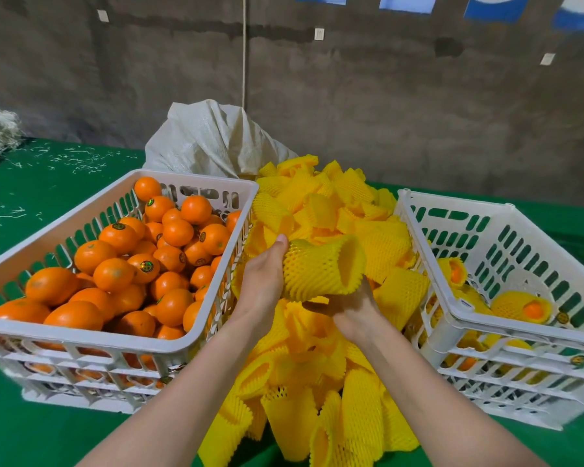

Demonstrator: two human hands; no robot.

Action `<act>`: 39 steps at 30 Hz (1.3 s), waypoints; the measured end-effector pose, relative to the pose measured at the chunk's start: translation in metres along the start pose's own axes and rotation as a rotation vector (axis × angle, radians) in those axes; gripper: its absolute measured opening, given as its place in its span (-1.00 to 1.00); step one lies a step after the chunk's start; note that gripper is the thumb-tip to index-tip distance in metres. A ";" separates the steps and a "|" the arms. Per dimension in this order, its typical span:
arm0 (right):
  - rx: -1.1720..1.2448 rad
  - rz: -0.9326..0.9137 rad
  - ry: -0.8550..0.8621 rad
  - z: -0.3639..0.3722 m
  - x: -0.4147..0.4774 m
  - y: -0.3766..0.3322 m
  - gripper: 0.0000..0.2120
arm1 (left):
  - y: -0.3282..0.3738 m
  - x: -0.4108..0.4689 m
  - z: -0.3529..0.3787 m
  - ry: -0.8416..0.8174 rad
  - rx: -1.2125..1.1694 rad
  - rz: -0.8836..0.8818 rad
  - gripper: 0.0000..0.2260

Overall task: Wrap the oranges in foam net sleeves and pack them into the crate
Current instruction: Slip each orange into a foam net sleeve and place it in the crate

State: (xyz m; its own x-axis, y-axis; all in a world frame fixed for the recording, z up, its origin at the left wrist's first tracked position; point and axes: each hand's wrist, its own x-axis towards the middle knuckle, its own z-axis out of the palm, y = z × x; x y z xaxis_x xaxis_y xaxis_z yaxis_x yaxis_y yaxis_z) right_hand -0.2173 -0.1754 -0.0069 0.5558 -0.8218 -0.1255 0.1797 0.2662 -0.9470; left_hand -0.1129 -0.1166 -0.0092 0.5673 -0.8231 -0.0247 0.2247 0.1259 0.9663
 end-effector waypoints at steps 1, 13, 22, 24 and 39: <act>0.043 0.053 -0.049 0.000 -0.001 -0.002 -0.59 | 0.002 -0.002 0.000 -0.025 0.068 0.030 -0.62; -0.257 -0.054 0.126 0.019 -0.006 0.020 -0.19 | -0.024 -0.007 0.002 0.309 0.155 0.380 -0.52; 0.062 0.102 0.090 0.006 0.005 0.014 -0.68 | -0.039 -0.008 0.000 0.308 0.199 0.392 -0.56; 0.157 0.134 0.080 0.004 0.005 0.011 -0.72 | -0.040 -0.007 -0.003 0.133 0.092 0.279 -0.46; 0.237 0.080 -0.131 -0.003 -0.008 0.015 -0.49 | -0.031 -0.007 -0.005 -0.034 0.192 0.290 -0.63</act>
State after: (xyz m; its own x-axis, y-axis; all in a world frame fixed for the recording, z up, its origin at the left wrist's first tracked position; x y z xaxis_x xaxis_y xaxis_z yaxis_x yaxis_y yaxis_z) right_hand -0.2214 -0.1667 -0.0216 0.6733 -0.7253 -0.1433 0.3073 0.4508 -0.8380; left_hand -0.1201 -0.1115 -0.0406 0.5587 -0.7865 0.2633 -0.0969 0.2534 0.9625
